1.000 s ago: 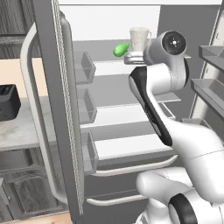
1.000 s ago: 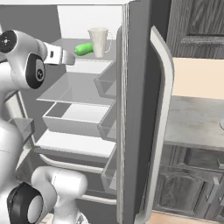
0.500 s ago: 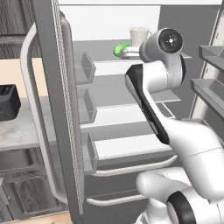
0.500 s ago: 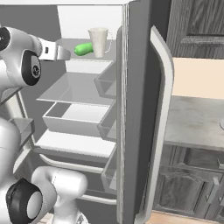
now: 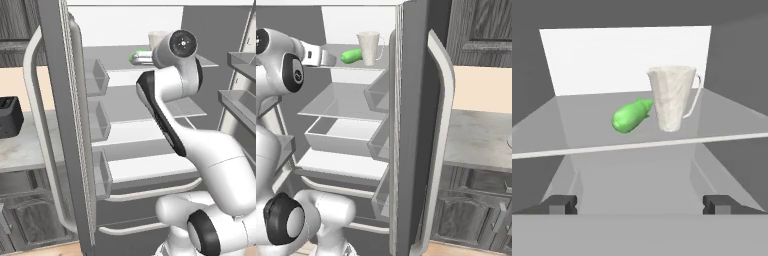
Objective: Pick corn from the fridge and place it on the plate on the counter.
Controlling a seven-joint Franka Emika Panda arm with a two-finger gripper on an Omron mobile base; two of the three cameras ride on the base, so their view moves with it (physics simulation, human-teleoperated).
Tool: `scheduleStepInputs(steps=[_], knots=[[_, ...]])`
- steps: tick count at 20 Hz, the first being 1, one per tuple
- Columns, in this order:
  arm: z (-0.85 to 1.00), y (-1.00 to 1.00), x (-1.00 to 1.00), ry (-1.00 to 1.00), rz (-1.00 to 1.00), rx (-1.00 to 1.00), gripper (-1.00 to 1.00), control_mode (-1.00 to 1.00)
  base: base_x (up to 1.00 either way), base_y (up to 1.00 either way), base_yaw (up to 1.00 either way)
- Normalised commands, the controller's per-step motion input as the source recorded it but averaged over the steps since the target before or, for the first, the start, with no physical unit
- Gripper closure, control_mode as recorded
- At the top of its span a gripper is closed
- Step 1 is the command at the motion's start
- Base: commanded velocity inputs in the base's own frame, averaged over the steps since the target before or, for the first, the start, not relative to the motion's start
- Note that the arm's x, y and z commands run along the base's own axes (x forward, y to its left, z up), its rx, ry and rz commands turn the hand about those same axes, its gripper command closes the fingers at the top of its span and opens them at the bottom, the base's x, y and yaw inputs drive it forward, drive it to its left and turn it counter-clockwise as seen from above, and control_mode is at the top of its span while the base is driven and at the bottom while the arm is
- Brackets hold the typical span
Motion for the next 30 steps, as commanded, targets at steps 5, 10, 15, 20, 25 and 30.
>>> scheduleStepInputs(steps=[5, 10, 15, 20, 25, 30], knots=[[0.0, 0.0, 0.26, 0.02, 0.0, 0.01, -1.0, -1.0, 0.0, 0.0, 0.0], [0.0, 0.0, 0.32, 0.09, 0.0, 0.07, -1.0, -1.0, 0.0, 0.0, 0.0], [-0.01, 0.0, 0.35, 0.01, 0.0, 0.02, -1.0, -1.0, 0.0, 0.0, 0.0], [-0.11, 0.0, 0.36, 0.0, 0.0, 0.0, -1.0, -1.0, 0.0, 0.0, 0.0], [-0.13, 0.0, 0.42, 0.0, 0.0, 0.0, -1.0, -1.0, 0.0, 0.0, 0.0], [-0.04, 0.0, 0.48, 0.01, 0.0, 0.0, -1.0, -1.0, 0.0, 0.0, 0.0]])
